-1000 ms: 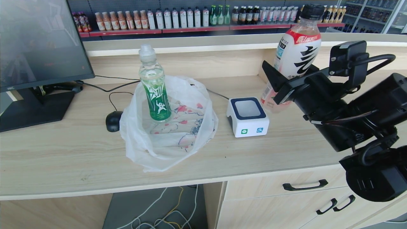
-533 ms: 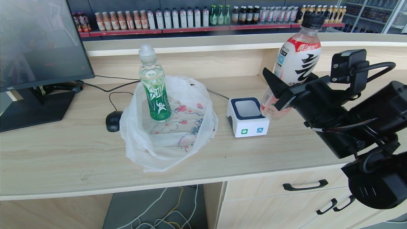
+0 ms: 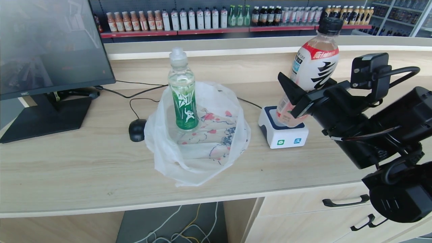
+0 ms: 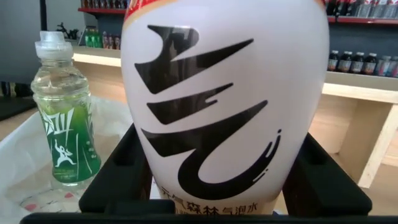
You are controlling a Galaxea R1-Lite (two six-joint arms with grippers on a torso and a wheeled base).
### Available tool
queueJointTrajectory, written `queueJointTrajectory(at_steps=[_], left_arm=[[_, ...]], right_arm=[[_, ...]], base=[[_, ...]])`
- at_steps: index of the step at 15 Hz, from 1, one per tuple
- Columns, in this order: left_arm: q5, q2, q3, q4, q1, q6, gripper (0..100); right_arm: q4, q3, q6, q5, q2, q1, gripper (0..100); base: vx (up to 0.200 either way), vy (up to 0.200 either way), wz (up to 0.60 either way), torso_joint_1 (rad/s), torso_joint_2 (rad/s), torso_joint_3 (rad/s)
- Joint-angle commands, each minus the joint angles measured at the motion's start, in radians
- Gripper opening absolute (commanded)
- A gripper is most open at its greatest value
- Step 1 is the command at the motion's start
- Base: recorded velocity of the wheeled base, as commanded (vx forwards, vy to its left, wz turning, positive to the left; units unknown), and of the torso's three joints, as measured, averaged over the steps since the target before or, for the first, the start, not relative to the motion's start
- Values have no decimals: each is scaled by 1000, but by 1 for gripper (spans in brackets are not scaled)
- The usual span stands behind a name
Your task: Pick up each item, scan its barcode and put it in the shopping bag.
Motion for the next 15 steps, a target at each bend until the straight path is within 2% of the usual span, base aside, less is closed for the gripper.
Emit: queueJointTrajectory(at_steps=[1,7,15], left_arm=[[0,1,0,0,1,1,100],[-2,0,0,-2,1,7,100],[-2,0,0,0,1,7,100]], right_arm=[[0,1,0,-1,3,0,0],[0,8,12,-2,5,0,0],[0,2,17,1,43,0,0]], base=[[0,200,0,-2,7,2],[0,200,0,2,2,3],[0,0,0,0,0,0]])
